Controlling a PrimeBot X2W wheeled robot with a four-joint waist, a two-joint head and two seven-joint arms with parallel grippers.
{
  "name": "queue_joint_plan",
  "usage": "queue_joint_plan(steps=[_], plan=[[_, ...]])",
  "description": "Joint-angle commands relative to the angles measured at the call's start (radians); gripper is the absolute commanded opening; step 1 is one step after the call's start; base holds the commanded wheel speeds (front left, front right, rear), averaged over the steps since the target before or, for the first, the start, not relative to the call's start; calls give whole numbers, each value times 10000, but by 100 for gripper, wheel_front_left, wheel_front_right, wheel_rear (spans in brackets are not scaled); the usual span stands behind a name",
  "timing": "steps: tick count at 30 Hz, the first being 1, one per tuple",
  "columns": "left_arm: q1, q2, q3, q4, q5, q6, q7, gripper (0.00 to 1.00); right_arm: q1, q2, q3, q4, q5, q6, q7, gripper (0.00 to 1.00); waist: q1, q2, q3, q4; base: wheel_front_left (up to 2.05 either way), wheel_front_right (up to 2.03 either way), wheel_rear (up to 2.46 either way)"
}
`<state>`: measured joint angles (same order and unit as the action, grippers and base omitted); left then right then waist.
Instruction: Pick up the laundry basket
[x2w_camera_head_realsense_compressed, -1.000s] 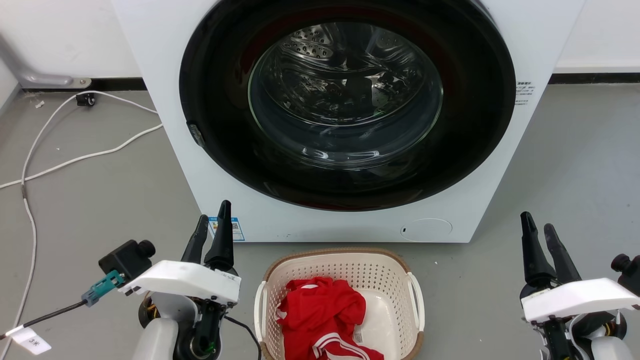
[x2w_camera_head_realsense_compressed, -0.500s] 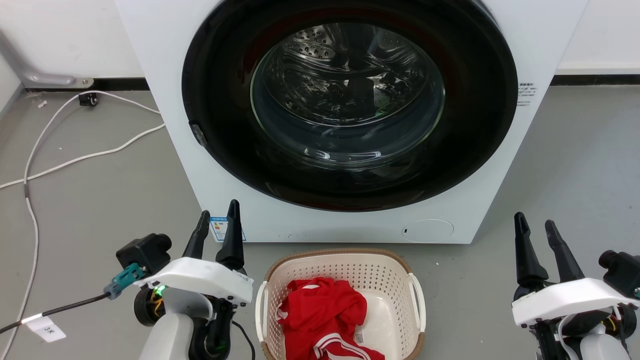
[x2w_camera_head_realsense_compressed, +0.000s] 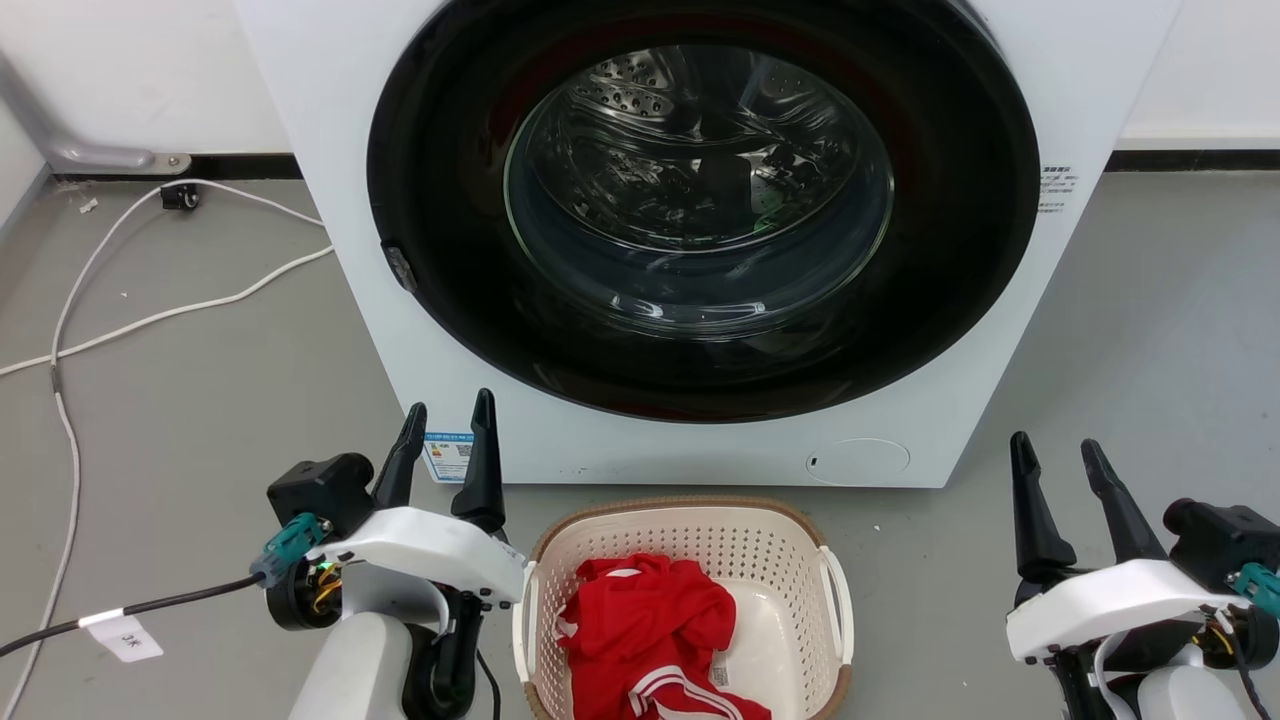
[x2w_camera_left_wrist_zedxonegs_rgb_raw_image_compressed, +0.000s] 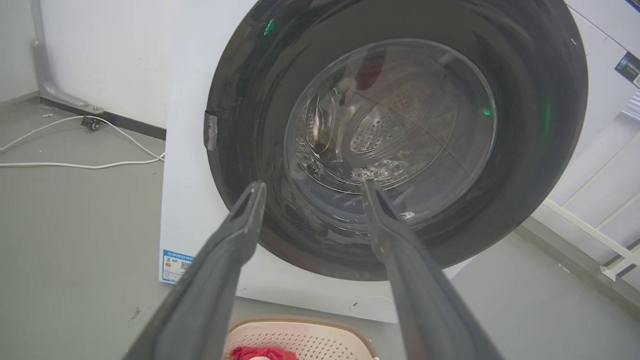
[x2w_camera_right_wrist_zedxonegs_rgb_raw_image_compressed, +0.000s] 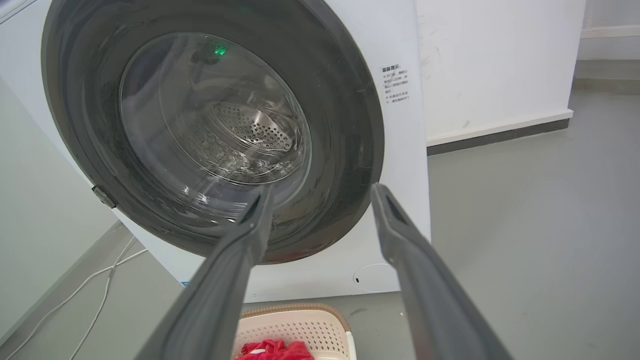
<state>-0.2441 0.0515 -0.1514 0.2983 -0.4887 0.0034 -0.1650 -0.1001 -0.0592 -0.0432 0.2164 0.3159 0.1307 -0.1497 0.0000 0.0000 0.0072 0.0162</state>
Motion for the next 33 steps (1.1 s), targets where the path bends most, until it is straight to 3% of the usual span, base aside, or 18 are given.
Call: queue_joint_plan(steps=[1,33], plan=[[-250,10,-44,-26,193,29,-80,100,-233,10,4,-53,-253,0,-83,100,0,0,2,3,0,0,0],[-459,-9,-370,837,3082,529,-821,100,-208,90,-61,-55,-3489,-1,-475,100,0,0,-8,156,0,0,0]])
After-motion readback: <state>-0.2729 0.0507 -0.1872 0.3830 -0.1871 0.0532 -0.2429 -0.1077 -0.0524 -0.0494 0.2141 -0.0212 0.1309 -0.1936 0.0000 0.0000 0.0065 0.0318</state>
